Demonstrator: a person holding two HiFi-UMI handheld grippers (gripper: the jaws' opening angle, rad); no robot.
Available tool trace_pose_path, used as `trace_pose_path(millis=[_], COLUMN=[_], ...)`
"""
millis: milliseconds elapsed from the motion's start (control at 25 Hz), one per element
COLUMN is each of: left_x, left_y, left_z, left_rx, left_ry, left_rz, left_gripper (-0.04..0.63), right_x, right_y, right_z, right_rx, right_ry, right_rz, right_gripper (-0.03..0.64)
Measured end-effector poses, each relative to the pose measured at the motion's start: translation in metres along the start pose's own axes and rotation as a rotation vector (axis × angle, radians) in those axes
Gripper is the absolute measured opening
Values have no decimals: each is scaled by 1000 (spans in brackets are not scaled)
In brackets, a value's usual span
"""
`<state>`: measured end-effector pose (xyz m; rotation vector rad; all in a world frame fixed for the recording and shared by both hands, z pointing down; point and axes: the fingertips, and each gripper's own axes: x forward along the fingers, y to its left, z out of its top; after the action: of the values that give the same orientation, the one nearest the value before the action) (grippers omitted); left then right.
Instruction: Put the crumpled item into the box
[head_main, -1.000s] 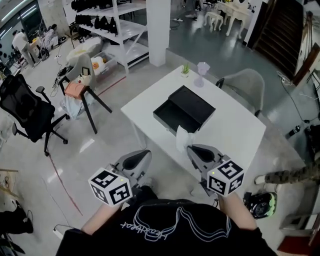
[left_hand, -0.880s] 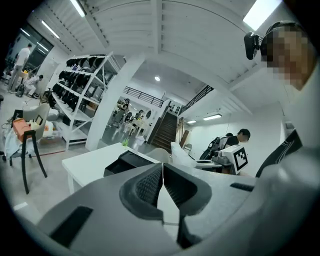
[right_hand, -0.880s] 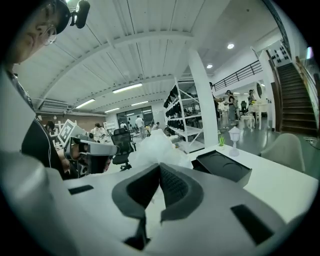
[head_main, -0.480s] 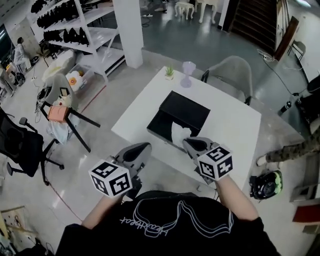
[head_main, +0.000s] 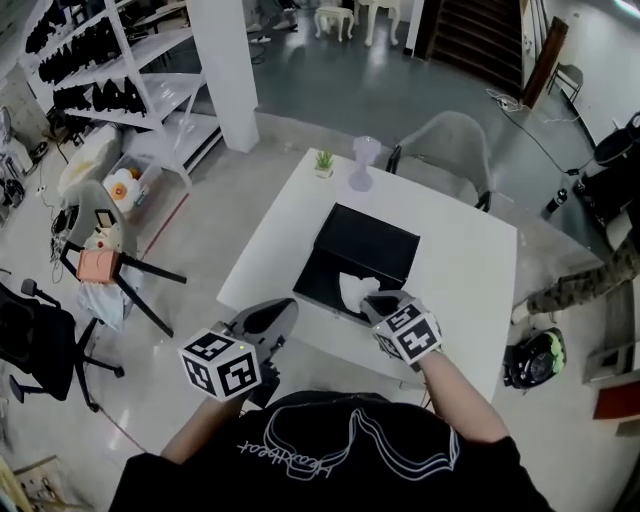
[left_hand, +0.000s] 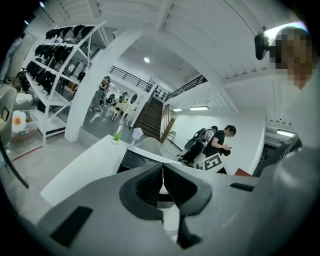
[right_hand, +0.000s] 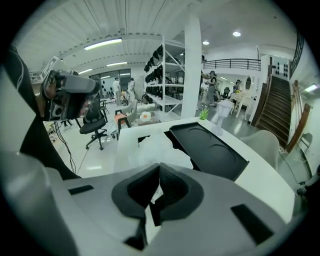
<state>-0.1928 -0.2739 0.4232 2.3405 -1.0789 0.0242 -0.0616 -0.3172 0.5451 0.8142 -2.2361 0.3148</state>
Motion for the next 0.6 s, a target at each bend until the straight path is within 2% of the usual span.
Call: trace_pose_path(millis=[280,440,600], left_x=[12,16,19], left_y=[26,37,39], left_z=[-2,-3,-2], left_rx=[-7,-15,-16], left_ry=[47,52,60], left_rz=[-38,-50,-67], left_gripper=[8,8,8], right_x=[37,51,64], right_y=[-18,-27,-29], right_z=[-20,-25,-32], right_rx=[1,-61,-103], right_ry=[141,244,337], right_rz=[-67,-111,-113], right_gripper=[6,6,9])
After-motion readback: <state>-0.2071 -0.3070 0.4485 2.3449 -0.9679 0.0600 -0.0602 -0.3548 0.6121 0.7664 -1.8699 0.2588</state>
